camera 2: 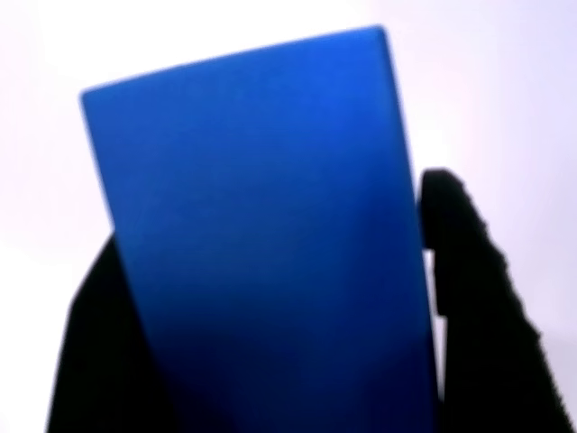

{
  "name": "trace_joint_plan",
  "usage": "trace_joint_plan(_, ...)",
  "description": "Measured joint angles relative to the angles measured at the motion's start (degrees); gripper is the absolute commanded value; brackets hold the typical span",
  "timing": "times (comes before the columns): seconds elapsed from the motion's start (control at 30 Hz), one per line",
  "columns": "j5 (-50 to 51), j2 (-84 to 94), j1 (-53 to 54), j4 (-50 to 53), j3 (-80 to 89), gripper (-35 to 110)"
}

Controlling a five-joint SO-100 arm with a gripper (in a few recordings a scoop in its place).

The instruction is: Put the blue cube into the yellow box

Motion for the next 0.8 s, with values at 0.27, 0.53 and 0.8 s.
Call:
trace_joint_plan(0.27, 1.6, 1.4, 19.3, 18.2, -11.7, 16)
trace_joint_plan(0.53, 3.6, 2.5, 39.3, 31.5, -15.9, 16)
trace_joint_plan(0.8, 4.0, 9.5, 56.1, 31.7, -13.6, 16)
